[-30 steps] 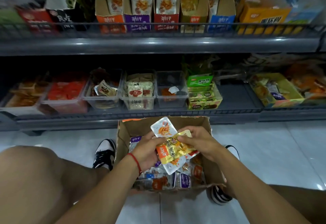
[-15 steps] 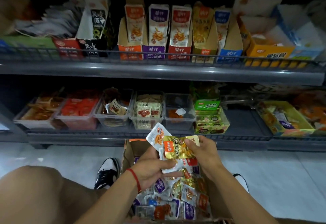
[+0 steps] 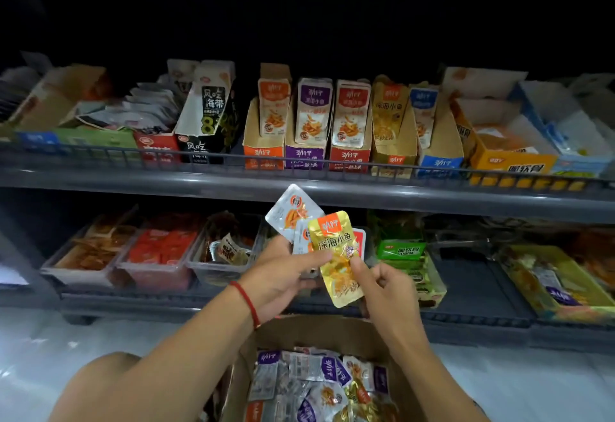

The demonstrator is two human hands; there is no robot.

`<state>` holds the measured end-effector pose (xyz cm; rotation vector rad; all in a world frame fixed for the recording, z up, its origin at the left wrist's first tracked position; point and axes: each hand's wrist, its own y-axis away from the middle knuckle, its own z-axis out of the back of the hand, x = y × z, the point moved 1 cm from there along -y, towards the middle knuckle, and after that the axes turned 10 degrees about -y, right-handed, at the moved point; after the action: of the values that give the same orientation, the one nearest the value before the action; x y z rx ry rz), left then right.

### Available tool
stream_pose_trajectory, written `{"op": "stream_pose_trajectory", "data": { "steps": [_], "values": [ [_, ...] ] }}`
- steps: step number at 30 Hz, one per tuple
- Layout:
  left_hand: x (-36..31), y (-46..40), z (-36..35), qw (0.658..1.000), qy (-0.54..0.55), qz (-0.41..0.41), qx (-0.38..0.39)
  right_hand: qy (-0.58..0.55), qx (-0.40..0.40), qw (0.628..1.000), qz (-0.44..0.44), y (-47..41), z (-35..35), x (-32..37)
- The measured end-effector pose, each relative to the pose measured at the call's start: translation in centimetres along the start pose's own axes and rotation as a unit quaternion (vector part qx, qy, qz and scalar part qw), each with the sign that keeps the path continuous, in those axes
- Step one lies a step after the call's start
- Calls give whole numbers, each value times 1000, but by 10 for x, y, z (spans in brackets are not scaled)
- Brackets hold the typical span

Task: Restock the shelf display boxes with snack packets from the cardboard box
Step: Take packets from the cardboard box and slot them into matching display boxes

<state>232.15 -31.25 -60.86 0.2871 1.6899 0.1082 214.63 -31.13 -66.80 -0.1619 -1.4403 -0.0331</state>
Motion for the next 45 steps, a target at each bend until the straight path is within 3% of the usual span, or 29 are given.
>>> {"op": "stream_pose_trajectory", "data": {
  "steps": [2, 7, 10, 13, 16, 17, 21, 23, 28, 33, 39, 45],
  "values": [
    [-8, -5, -4, 1000, -19, -19, -3, -10, 46, 999, 13, 0, -1, 18],
    [-18, -23, -10, 997, 75, -15, -12, -29, 152, 987, 33, -6, 21, 46],
    [-13, -27, -16, 994, 107, -4, -11, 42, 188, 980, 43, -9, 35, 53],
    [-9, -26, -21, 996, 90, -19, -11, 209, 155, 961, 94, -17, 47, 59],
    [-12, -26, -23, 998, 46, -42, 2, 216, 40, 963, 156, -33, 57, 77],
    [-13, -25, -23, 998, 36, -44, 9, 216, 35, 963, 160, -41, 57, 84],
    [-17, -28, -25, 999, 27, -37, 20, 262, 144, 945, 131, -66, 45, 102],
    [-20, -31, -25, 998, 45, -39, 32, 233, 149, 954, 112, -75, 47, 112],
    [-28, -42, -11, 997, 65, -46, 11, 155, 126, 976, 82, -107, 73, 147],
    [-37, -45, 3, 997, 40, -56, -31, 151, 18, 966, 207, -168, 101, 209],
    [-46, -51, 0, 998, 33, -52, -31, 304, -35, 912, 274, -241, 88, 225],
    [-50, -58, -3, 997, 45, -46, -37, 374, 22, 893, 250, -277, 61, 199]
  ]
}}
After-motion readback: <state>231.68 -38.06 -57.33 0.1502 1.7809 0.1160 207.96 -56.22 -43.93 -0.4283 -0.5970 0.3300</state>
